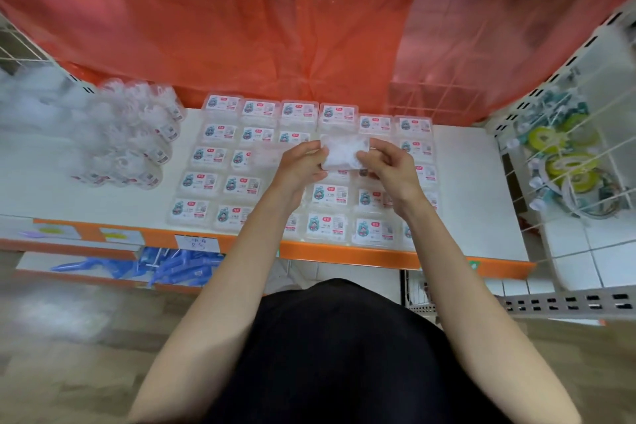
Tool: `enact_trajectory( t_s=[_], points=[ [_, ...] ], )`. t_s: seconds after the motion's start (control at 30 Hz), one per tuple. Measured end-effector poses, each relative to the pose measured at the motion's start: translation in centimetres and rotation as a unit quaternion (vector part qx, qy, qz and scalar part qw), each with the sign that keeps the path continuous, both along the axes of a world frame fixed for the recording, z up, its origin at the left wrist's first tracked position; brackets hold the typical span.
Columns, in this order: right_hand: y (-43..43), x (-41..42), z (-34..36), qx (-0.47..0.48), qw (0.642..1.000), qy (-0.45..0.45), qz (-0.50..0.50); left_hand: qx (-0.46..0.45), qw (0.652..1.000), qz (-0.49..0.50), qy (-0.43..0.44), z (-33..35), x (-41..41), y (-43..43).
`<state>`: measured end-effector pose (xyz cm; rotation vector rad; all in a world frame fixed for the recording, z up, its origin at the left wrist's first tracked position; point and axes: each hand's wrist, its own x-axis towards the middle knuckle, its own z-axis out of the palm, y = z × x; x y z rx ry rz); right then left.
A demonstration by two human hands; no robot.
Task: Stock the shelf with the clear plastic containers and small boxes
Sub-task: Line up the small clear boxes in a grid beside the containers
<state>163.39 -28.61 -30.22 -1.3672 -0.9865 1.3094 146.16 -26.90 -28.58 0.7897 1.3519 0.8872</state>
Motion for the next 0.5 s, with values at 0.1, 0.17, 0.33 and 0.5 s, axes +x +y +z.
enact_trajectory(
  t_s=[0.1, 0.17, 0.33, 0.5],
  points=[
    [-0.4, 0.2, -0.2, 0.02, 1.0, 0.02, -0.01, -0.021, 0.999, -0.029, -0.012, 0.1, -0.3, 0.0],
    [-0.9, 0.3, -0.4, 0.041, 0.999, 0.018, -0.009, -0.043, 0.998, -0.032, -0.032, 0.2, -0.5, 0.0],
    [-1.4, 0.2, -0.9, 0.09, 0.996, -0.017, 0.022, -0.073, 0.996, -0.025, -0.055, 0.0, -0.4, 0.0],
    [-1.3, 0.0, -1.6, 0.088, 0.996, -0.014, 0.026, -0.038, 0.994, -0.002, -0.102, -0.3, -0.9, -0.1]
  ],
)
